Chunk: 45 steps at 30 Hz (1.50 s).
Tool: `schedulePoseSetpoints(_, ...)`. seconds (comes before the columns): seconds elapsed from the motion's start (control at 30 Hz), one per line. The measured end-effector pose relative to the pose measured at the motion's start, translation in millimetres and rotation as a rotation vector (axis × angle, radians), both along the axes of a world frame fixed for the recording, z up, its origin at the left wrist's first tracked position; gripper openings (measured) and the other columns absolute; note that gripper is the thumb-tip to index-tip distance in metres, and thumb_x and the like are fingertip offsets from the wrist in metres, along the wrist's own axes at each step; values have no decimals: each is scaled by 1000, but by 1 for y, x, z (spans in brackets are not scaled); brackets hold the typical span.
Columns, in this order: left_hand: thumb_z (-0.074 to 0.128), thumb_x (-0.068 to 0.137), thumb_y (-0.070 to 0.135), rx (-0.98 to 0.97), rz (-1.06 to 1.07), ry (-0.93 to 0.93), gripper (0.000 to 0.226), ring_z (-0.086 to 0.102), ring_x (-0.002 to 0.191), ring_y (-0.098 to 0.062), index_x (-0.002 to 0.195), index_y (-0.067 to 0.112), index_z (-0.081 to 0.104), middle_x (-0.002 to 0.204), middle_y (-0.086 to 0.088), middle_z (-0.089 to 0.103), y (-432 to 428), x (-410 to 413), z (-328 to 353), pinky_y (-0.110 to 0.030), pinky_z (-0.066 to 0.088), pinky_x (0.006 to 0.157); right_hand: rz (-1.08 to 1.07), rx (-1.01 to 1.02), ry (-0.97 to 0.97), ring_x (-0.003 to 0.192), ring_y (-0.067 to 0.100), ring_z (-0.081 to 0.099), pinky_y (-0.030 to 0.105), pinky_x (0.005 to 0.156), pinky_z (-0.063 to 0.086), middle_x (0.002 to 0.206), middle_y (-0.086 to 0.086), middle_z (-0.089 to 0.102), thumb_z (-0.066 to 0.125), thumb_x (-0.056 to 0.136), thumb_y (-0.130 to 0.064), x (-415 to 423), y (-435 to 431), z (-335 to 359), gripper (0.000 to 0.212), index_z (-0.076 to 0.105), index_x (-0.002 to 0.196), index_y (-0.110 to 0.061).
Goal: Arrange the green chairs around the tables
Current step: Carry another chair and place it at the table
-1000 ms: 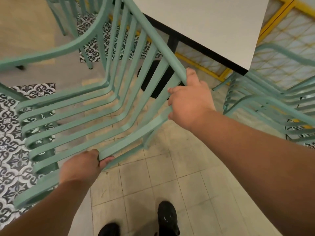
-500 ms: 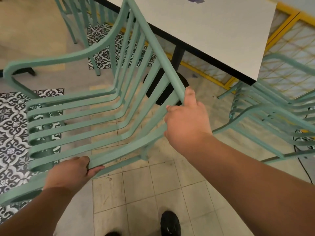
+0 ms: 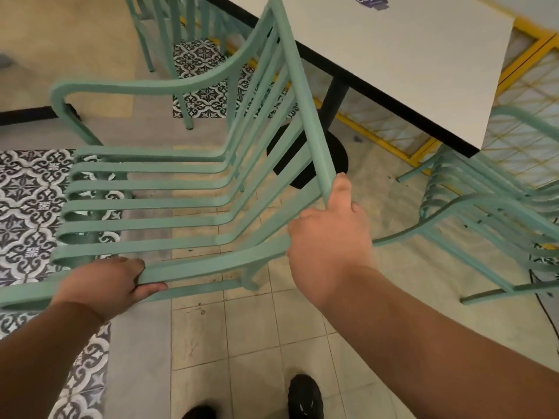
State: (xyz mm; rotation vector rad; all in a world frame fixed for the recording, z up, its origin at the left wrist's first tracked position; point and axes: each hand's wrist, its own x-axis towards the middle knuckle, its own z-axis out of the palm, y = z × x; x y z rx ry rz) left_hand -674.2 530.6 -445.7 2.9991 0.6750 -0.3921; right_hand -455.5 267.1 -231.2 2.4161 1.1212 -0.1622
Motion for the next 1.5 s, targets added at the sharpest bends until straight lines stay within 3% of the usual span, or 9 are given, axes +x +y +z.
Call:
schedulePoseSetpoints(0.23,-3,68,97,50,35,-2,80,51,63,-9,75,35,46,66,16,48,-2,-3,9,-31,48,62,-11,-11,-49,144,56,5,44,79,20,93,-6,60,54,98,-43,-6,3,-3,20,68,103,-29)
schedulePoseSetpoints(0.4,-3,76,95,50,314,-8,88,56,88,-21,78,32,59,83,6,64,-31,4,17,-50,41,87,2,-29,-55,143,60,-1,49,90,34,93,-5,63,55,95,-44,-4,3,-7,22,69,102,-29)
schedulePoseSetpoints(0.53,3,79,92,-160,336,-45,96,55,127,-27,134,34,56,136,0,62,-65,40,46,-61,34,110,-5,-54,26,145,60,-18,61,114,19,109,-2,64,51,96,-39,-3,4,-4,26,68,113,-29)
schedulePoseSetpoints(0.67,8,78,93,-337,203,-223,100,50,132,-26,149,32,43,144,0,57,-112,91,84,-53,40,106,8,61,132,149,55,-12,61,121,10,141,0,50,54,95,-51,3,8,12,40,64,129,-32)
schedulePoseSetpoints(0.77,15,82,87,-539,196,-329,85,61,112,-25,129,31,59,121,0,68,-142,117,99,-47,47,95,95,303,169,155,41,6,52,120,24,163,5,31,59,93,-50,32,15,27,51,60,140,-28)
schedulePoseSetpoints(0.9,15,83,81,-657,214,-394,66,57,85,-21,83,25,51,85,3,61,-174,131,97,-43,43,83,-22,247,332,156,41,-10,49,121,25,173,-2,-4,55,100,-30,61,28,26,44,56,142,-18)
schedulePoseSetpoints(1.13,22,96,63,-745,502,-439,64,53,90,-15,84,23,70,84,11,62,-175,147,80,-37,22,91,-63,385,326,132,35,38,39,91,48,172,-7,2,45,96,-2,59,25,20,39,61,130,-12)
schedulePoseSetpoints(1.33,25,82,47,-669,485,-414,45,52,63,-16,61,20,54,62,-1,56,-176,147,80,-34,35,63,-123,523,422,143,31,33,38,114,36,172,-15,2,43,95,3,50,10,14,54,54,145,-14)
schedulePoseSetpoints(1.5,28,81,46,-654,439,-474,43,53,61,-18,60,18,53,60,-3,55,-178,142,78,-31,34,52,-147,549,433,151,26,24,29,115,24,172,-13,6,40,97,5,44,7,15,55,54,146,-15)
